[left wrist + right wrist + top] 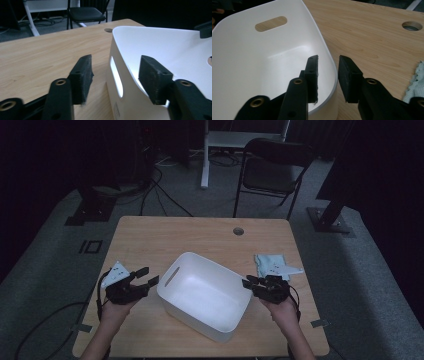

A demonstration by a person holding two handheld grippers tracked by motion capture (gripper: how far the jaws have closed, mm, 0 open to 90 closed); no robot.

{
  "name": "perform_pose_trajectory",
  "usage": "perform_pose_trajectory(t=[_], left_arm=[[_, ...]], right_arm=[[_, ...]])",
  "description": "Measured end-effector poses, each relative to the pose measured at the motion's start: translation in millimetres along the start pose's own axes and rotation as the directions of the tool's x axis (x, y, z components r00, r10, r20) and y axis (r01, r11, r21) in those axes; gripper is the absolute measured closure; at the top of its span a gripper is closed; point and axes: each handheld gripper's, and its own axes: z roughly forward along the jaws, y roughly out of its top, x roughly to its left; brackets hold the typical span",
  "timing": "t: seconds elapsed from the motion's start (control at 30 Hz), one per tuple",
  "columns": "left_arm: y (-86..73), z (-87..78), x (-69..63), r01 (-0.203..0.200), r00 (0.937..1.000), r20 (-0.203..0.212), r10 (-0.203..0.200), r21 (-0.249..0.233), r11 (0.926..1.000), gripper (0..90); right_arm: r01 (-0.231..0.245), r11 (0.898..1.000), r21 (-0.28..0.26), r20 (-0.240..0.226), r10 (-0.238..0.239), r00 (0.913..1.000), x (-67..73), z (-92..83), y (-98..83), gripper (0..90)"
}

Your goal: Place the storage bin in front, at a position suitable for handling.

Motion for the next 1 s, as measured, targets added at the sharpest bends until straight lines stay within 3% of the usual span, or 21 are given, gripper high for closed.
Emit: perform_pose_trajectory(t=[0.1,0.2,0.27,0.43,0.63,0.8,1.0], left_arm=[[0.3,2.2,-4.2,-0.004,0.9999,0.01,0.005,-0.012,0.9999,45.4],[0.3,7.5,-6.5,-0.021,0.9997,-0.009,0.021,0.03,0.9993,47.0],[0.0,10.8,-7.0,-0.013,0.9998,0.013,0.012,0.052,0.9986,50.2],[-1.0,19.0,-11.7,-0.043,0.9988,0.029,0.04,0.096,0.9945,61.7],[-0.5,22.4,-15.5,-0.053,0.9986,0.002,0.053,0.102,0.9934,72.4],[-0.3,22.9,-18.2,-0.033,0.9991,-0.022,0.035,0.105,0.994,75.8],[0.8,19.3,-22.1,-0.032,0.9981,-0.05,0.037,0.111,0.9934,78.4]], right_arm=[[0.013,1.0,0.003,0.006,-0.013,0.9999,0.7,0.2,-0.2,71.5],[0.009,1.0,0.01,0.008,-0.009,0.9999,-0.4,0.7,-0.3,75.1],[0.009,1.0,0.013,0.01,-0.009,0.9999,-1.0,0.7,-0.3,76.2],[0.015,1.0,0.017,0.03,-0.015,0.9994,-1.0,-0.1,-0.5,81.8],[0.021,0.999,0.025,0.042,-0.022,0.9989,-0.6,1.1,1.2,83.5],[0.01,1.0,0.022,0.019,-0.01,0.9998,-5.1,2.3,3.0,85.2],[0.031,0.999,0.021,0.021,-0.031,0.9993,-6.9,4.3,4.5,85.3]])
